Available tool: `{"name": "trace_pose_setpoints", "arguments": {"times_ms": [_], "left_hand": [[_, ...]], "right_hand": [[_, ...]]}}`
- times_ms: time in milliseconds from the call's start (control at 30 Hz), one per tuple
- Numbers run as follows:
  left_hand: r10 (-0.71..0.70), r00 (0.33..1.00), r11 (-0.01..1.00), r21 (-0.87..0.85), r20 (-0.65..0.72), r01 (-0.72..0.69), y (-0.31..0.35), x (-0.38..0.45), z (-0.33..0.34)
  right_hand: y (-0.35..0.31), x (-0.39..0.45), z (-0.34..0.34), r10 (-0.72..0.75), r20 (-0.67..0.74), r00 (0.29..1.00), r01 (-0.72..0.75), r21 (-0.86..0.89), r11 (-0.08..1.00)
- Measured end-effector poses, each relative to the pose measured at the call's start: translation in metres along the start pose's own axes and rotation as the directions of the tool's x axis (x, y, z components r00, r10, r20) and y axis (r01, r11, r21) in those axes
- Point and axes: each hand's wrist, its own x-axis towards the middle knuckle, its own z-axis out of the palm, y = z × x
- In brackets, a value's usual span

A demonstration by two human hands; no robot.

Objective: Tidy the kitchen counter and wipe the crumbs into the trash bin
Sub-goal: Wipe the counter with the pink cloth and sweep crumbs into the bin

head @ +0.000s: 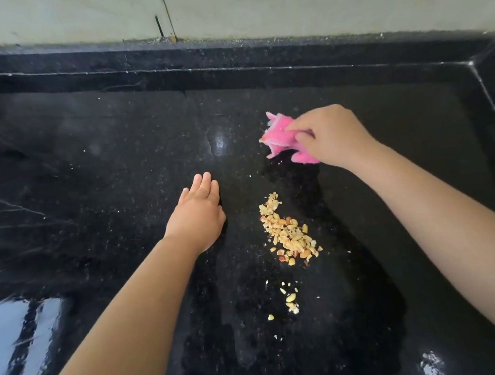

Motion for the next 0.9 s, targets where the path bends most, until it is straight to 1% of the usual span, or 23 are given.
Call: {"name": "trace_pose_setpoints", "arguments": {"times_ms": [100,233,300,433,500,533,600,667,700,800,900], "left_hand": [[-0.009,1.0,1.0,0.018,0.024,0.009,0.0,-0.001,0.003],[-0.005,1.0,0.998,0.057,0.027,0.004,-0.004,-0.001,0.005],[-0.004,1.0,0.997,0.073,0.028,0.002,-0.004,-0.001,0.005],[0.0,1.0,0.998,0.068,0.03,-0.002,-0.004,-0.002,0.004],[0.008,1.0,0.999,0.047,0.028,-0.01,-0.004,-0.001,0.003],[0.013,1.0,0.999,0.036,0.028,-0.014,-0.005,-0.001,0.004],[0.02,0.999,0.999,0.027,0.029,-0.021,-0.006,-0.001,0.003],[0.031,0.999,0.999,0.023,0.028,-0.032,-0.007,0.0,0.002],[0.035,0.999,0.999,0.021,0.03,-0.036,-0.008,0.0,0.001],[0.039,0.998,0.999,0.019,0.05,-0.04,-0.008,-0.001,-0.003],[0.045,0.997,0.999,0.01,0.057,-0.046,-0.007,0.0,-0.005]], "right_hand": [[-0.007,0.008,0.031,-0.037,0.069,0.997,0.039,-0.035,0.999],[-0.008,-0.022,0.051,-0.063,0.036,0.997,0.062,0.036,0.997],[-0.007,-0.043,0.053,-0.138,0.096,0.986,0.132,0.068,0.989],[-0.005,-0.091,0.052,-0.289,0.241,0.927,0.27,0.109,0.957],[-0.005,-0.105,0.045,-0.273,0.265,0.925,0.229,0.186,0.956],[-0.005,-0.106,0.039,-0.262,0.239,0.935,0.211,0.216,0.953],[-0.008,-0.096,0.024,-0.268,0.113,0.957,0.235,0.241,0.942],[-0.014,-0.068,0.014,-0.247,0.005,0.969,0.241,0.195,0.951],[-0.016,-0.048,0.013,-0.224,0.005,0.975,0.22,0.165,0.961],[-0.018,0.005,0.028,-0.161,0.085,0.983,0.151,0.105,0.983],[-0.025,0.017,0.054,-0.17,0.152,0.974,0.164,0.047,0.985]]}}
